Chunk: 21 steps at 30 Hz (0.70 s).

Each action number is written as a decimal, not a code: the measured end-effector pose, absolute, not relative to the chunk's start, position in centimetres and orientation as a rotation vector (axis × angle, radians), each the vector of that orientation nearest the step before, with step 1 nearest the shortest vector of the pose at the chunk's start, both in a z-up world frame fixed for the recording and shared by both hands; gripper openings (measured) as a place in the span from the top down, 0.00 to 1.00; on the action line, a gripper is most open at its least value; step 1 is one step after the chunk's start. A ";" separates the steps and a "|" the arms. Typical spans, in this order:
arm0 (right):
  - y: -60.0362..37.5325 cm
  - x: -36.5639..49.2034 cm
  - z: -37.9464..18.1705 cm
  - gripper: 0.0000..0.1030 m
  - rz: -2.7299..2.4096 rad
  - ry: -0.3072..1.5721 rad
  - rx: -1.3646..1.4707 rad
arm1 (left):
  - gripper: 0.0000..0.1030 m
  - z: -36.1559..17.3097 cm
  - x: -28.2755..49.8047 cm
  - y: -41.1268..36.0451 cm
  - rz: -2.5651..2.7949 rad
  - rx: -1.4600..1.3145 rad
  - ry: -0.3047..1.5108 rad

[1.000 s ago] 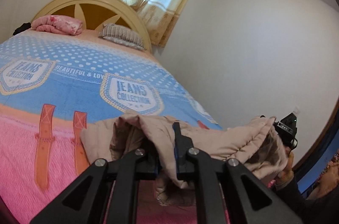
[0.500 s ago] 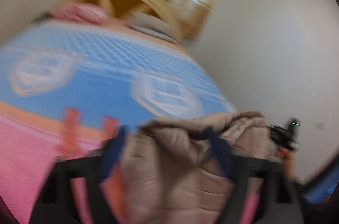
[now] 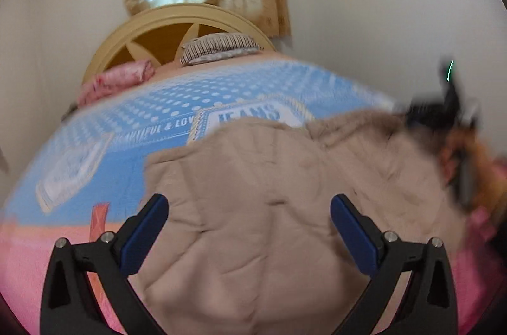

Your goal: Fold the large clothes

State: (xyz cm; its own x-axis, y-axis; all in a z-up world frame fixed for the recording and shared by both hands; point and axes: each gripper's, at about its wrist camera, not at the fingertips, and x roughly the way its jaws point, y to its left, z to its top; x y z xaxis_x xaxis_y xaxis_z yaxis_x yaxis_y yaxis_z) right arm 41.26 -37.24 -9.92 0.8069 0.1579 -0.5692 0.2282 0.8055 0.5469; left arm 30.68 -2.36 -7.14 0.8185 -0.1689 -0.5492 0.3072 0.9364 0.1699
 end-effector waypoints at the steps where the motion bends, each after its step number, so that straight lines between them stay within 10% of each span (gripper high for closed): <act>1: -36.8 40.6 -8.9 0.65 -0.036 0.618 0.617 | 0.00 -8.3 31.2 -3.8 -0.198 0.313 0.545; 4: -34.5 38.1 -6.1 0.38 -0.029 0.532 0.480 | 0.00 -10.7 33.3 -5.7 -0.063 0.414 0.530; 21: -25.6 40.6 -13.3 0.39 0.143 0.793 0.222 | 0.00 -13.7 40.1 -4.0 0.071 0.305 0.661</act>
